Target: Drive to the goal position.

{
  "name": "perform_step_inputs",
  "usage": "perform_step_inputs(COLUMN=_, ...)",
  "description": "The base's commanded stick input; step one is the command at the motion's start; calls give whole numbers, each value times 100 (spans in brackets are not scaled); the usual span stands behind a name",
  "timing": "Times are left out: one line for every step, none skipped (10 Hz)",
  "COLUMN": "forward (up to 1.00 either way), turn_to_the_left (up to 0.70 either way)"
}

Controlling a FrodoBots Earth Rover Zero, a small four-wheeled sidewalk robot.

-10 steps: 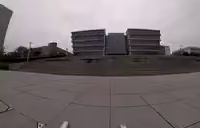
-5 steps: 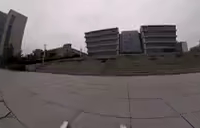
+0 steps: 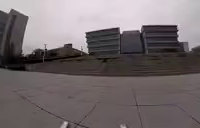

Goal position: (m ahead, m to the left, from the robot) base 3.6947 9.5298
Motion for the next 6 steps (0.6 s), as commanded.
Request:
perform_step_inputs(forward=70, turn_to_the_left=33)
perform_step_inputs(forward=70, turn_to_the_left=35)
perform_step_inputs(forward=70, turn_to_the_left=25)
perform_step_inputs(forward=70, turn_to_the_left=11)
perform_step_inputs(forward=70, turn_to_the_left=3)
perform_step_inputs(forward=70, turn_to_the_left=2)
